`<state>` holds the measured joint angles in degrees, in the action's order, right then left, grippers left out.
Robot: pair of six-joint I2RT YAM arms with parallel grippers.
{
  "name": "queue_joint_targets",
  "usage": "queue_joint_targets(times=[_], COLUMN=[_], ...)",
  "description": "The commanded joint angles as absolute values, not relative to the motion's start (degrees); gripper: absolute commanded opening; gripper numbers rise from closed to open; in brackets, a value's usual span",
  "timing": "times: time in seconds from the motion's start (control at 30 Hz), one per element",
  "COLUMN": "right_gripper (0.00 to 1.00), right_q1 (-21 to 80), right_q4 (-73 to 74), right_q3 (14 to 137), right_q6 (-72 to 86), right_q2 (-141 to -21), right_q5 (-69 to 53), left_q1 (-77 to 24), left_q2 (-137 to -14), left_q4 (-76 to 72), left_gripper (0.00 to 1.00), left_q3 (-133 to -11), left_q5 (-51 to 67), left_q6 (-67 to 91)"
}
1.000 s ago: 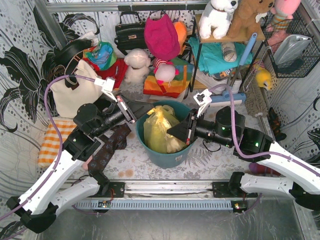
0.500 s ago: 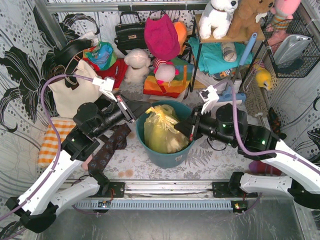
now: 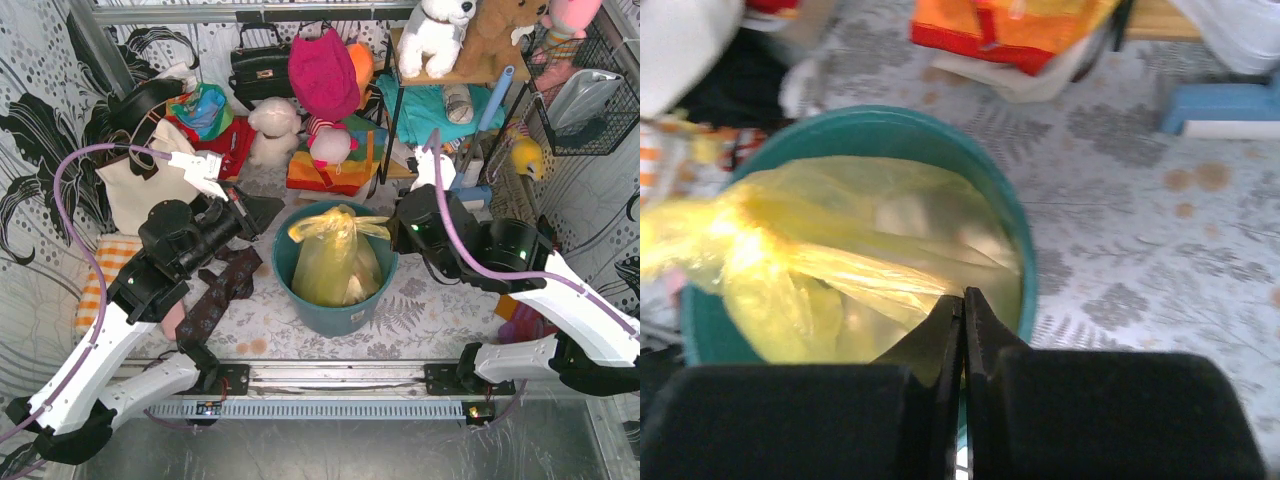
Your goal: Tie the trash bag
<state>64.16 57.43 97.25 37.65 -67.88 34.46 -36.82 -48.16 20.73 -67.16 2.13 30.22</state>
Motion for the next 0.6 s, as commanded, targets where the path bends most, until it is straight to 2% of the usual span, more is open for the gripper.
queue_joint_targets(times=[0.0, 0.17, 0.23, 0.3, 0.37, 0.47, 0.57], right_gripper=[0.0, 0.0, 0.0, 0.0, 0.0, 0.0, 0.0], right_q1=[64.33, 64.33, 64.31, 64.31, 64.34, 64.29, 64.32], right_q4=[69.03, 76.43, 75.73, 72.0, 67.4, 63.76, 62.75], right_q3=[100.19, 101.32, 101.14, 100.21, 98.66, 97.1, 97.03], right_q6=[36.52, 40.86, 40.09, 38.2, 35.89, 34.84, 34.65], right_q2=[-70.66, -73.28, -73.43, -72.85, -71.79, -70.9, -70.99], right_q5=[45.22, 51.14, 50.84, 49.05, 46.56, 44.1, 43.34], left_q1=[-36.96, -36.93, -37.0, -36.96, -37.02, -37.01, -37.0], left_q2=[-48.38, -48.33, -48.23, -48.22, -48.75, -49.48, -49.3], left_q4=[24.61, 27.02, 27.27, 25.29, 22.25, 17.99, 15.8], left_gripper=[0.0, 0.0, 0.0, 0.0, 0.12, 0.42, 0.55], left_q3=[-68.71, -67.86, -67.64, -67.47, -67.73, -68.32, -68.95], left_q5=[-3.51, -6.53, -7.25, -3.1, 4.18, 15.59, 24.36], left_q6=[25.43, 24.71, 25.14, 26.13, 27.5, 28.72, 28.07])
